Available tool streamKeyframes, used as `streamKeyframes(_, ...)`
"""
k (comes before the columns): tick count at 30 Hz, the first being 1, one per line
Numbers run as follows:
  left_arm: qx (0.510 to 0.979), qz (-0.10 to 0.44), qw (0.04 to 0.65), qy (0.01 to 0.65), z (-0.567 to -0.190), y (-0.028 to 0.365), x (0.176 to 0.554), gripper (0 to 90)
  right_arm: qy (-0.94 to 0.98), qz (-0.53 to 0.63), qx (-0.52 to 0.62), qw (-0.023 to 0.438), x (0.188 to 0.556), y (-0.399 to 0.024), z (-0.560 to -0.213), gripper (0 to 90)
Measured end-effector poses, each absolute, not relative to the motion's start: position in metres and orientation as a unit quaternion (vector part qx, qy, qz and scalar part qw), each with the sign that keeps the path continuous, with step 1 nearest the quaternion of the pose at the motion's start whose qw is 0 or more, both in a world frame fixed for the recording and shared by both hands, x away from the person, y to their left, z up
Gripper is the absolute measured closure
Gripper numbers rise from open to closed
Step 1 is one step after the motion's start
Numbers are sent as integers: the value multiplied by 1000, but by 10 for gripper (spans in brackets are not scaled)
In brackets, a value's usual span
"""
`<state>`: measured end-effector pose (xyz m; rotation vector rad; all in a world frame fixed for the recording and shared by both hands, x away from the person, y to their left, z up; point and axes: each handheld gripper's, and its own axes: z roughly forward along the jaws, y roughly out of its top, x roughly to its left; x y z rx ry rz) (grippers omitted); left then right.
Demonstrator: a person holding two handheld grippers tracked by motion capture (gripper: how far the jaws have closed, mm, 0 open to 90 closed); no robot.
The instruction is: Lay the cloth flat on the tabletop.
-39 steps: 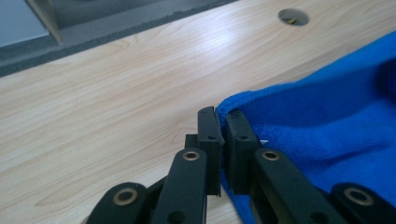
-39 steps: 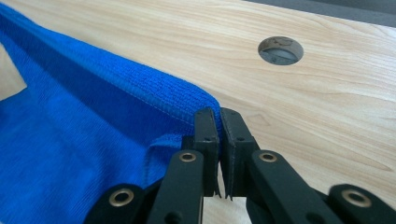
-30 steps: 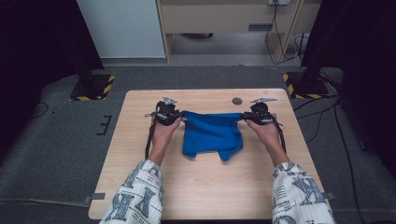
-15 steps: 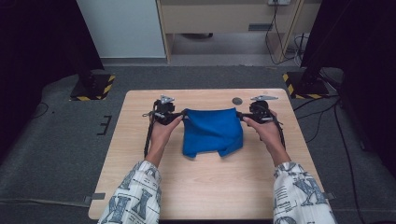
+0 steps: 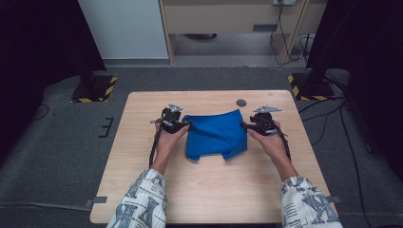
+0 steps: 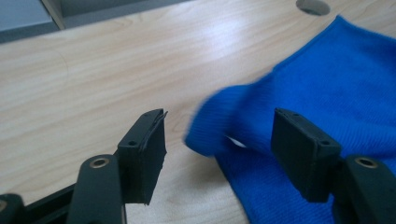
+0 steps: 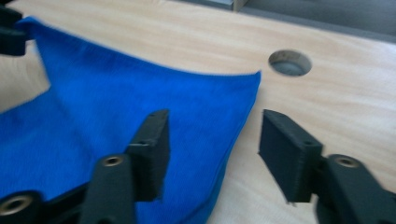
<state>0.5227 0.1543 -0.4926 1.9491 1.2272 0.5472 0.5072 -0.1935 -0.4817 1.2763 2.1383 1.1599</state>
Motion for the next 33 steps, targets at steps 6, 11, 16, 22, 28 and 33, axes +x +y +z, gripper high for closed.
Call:
streamKeyframes(6,758,215,395,473,-490,152,517,327,769,403,457,193,499,-195,-499,490)
streamKeyframes(11,751,224,411,465,-480,156,504,330,766,412,456,189,489,-198,-499,557)
streamKeyframes(16,747,227,423,459,-477,166,484,343,766,420,447,193,477,-199,-495,591)
streamKeyframes(22,752,219,425,453,-486,173,457,344,767,430,439,187,466,-191,-492,590)
streamKeyframes(28,763,211,421,442,-495,173,429,359,776,445,411,175,445,-179,-495,656)
streamKeyframes(33,782,211,412,418,-500,164,408,361,779,449,404,169,426,-176,-497,698)
